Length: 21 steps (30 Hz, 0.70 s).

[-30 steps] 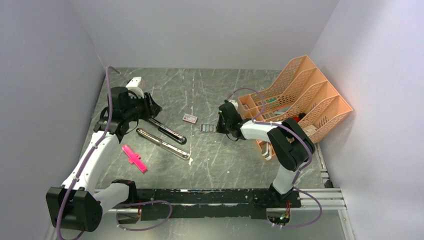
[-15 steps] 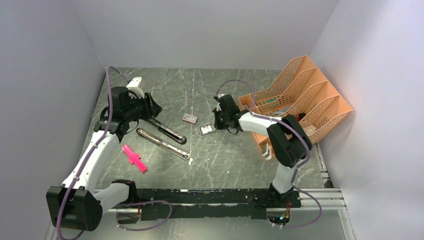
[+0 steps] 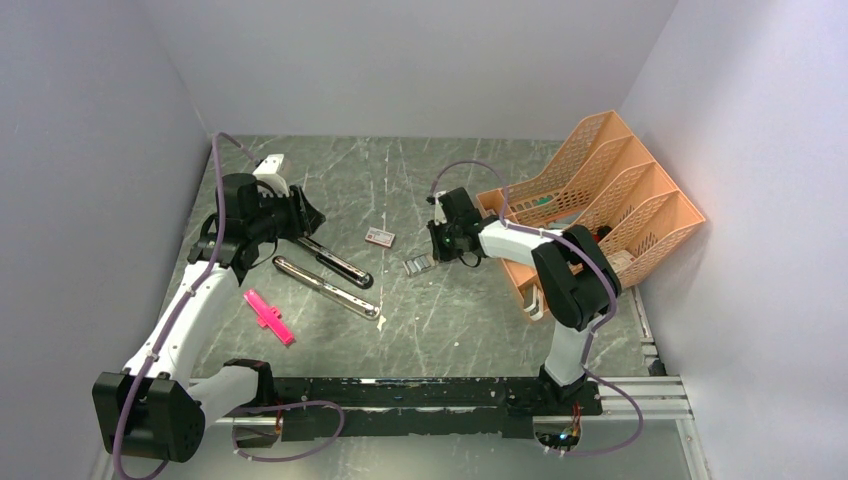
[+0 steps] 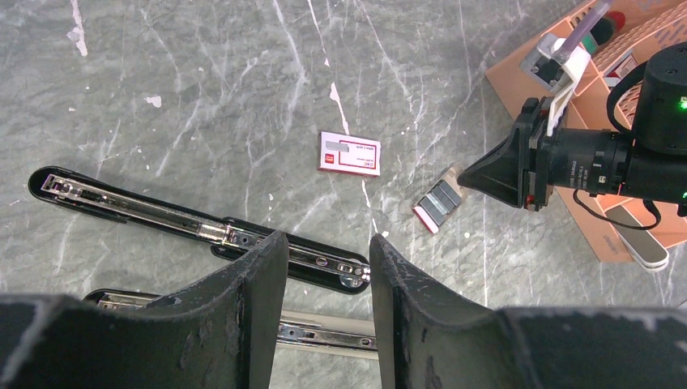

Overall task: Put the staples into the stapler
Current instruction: Adjust the staple box at the center of the board.

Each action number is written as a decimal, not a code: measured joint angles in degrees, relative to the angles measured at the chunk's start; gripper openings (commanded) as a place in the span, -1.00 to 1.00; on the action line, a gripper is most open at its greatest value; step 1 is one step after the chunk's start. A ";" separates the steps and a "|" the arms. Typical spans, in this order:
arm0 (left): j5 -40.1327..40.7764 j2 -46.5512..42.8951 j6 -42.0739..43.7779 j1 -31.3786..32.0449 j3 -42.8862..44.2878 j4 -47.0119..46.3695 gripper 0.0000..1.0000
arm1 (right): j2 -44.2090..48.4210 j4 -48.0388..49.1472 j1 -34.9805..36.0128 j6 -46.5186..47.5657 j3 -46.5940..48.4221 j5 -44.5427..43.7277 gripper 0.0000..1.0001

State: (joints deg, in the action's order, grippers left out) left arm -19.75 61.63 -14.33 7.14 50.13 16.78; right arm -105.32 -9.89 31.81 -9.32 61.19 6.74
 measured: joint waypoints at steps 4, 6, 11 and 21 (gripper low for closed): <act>0.00 0.00 0.00 0.00 0.00 0.00 -0.06 | 0.02 0.07 0.02 0.37 0.00 -0.20 -0.46; 0.00 0.00 0.00 0.00 -0.02 0.00 -0.06 | 0.15 0.07 0.02 0.42 0.00 -0.61 -0.41; 0.00 0.00 0.00 0.00 -0.02 0.00 -0.06 | 2.10 -0.15 0.00 0.37 -0.46 -2.93 -0.37; -0.02 0.00 0.00 0.00 -0.13 0.00 -0.06 | 12.92 4.20 0.02 -0.83 -5.99 -8.76 -0.24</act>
State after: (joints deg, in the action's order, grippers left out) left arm -19.77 61.63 -14.33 7.14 50.00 16.78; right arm -92.40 -5.69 31.83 -10.15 55.20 -2.02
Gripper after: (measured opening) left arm 0.470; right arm 0.375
